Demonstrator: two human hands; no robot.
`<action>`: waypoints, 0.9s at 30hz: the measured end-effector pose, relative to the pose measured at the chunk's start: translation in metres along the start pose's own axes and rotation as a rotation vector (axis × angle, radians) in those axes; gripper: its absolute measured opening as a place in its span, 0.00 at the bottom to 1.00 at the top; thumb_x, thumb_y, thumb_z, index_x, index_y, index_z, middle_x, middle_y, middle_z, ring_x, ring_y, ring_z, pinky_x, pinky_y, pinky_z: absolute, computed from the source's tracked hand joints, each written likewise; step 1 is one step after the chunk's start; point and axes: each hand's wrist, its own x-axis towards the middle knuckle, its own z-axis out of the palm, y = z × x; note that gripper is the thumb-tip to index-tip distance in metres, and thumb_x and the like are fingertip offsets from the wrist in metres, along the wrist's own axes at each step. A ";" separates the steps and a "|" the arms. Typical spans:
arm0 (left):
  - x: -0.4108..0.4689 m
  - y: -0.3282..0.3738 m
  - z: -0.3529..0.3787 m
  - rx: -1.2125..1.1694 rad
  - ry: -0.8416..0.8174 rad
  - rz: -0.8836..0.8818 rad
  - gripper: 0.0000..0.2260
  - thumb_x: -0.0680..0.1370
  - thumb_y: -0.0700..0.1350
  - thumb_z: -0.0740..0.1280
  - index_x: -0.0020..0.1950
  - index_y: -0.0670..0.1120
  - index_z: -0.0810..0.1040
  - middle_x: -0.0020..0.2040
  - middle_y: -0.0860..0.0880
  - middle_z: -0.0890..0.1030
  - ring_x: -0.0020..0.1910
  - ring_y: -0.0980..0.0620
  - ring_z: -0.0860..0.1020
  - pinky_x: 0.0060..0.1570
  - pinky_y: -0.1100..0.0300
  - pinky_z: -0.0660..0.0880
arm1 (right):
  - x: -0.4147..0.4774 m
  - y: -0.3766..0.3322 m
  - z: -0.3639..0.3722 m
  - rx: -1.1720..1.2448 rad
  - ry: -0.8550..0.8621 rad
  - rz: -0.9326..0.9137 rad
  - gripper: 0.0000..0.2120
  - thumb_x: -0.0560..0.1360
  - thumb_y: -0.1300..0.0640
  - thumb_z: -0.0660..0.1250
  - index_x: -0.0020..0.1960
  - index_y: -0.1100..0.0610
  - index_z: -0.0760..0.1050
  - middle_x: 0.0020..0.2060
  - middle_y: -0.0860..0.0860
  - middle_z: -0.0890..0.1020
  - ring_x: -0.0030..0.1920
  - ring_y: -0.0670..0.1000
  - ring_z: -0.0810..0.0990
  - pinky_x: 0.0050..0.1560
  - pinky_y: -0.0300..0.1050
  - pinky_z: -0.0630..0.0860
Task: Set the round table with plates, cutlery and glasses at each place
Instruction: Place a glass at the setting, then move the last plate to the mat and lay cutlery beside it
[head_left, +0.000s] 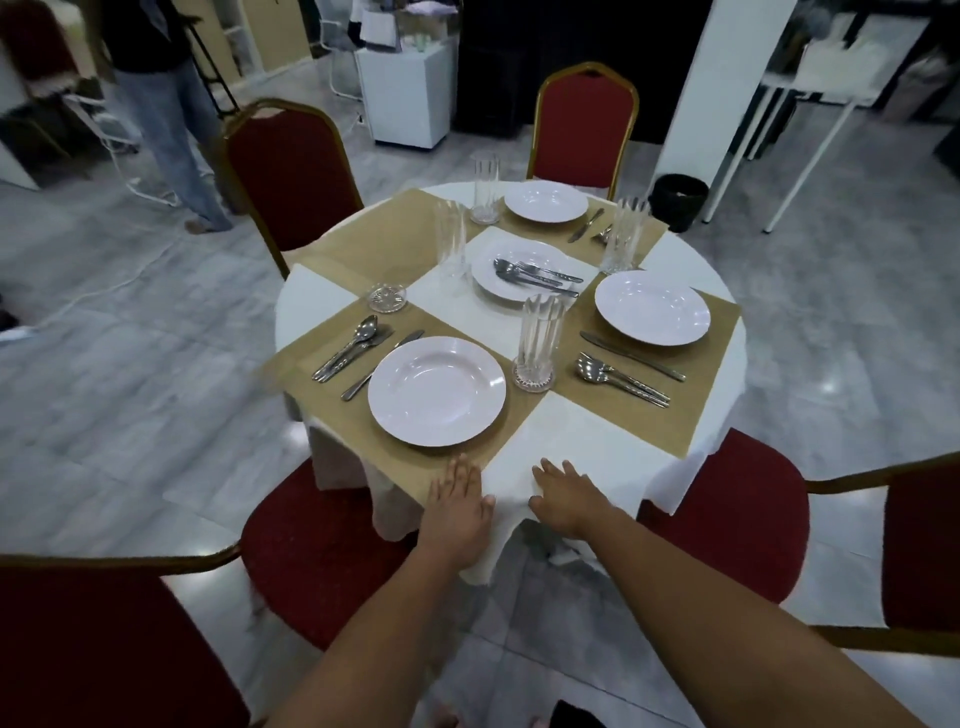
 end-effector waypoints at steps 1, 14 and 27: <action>-0.009 -0.004 0.000 -0.011 0.006 -0.026 0.26 0.84 0.51 0.44 0.79 0.42 0.44 0.79 0.43 0.43 0.78 0.46 0.41 0.76 0.50 0.40 | -0.003 -0.007 0.005 -0.009 -0.014 -0.019 0.28 0.82 0.48 0.50 0.79 0.56 0.50 0.80 0.52 0.48 0.79 0.58 0.45 0.77 0.57 0.48; -0.150 -0.026 0.044 -0.183 0.059 -0.512 0.26 0.84 0.52 0.43 0.79 0.42 0.45 0.80 0.44 0.45 0.79 0.47 0.43 0.76 0.48 0.42 | -0.030 -0.084 0.063 -0.310 -0.114 -0.414 0.27 0.80 0.46 0.50 0.75 0.58 0.60 0.77 0.58 0.60 0.75 0.60 0.60 0.72 0.57 0.61; -0.357 -0.061 0.107 -0.418 0.095 -1.019 0.25 0.84 0.51 0.44 0.79 0.43 0.47 0.80 0.44 0.46 0.79 0.46 0.44 0.76 0.47 0.43 | -0.126 -0.215 0.180 -0.533 -0.384 -0.744 0.27 0.82 0.48 0.50 0.78 0.55 0.56 0.79 0.53 0.53 0.78 0.61 0.50 0.75 0.61 0.48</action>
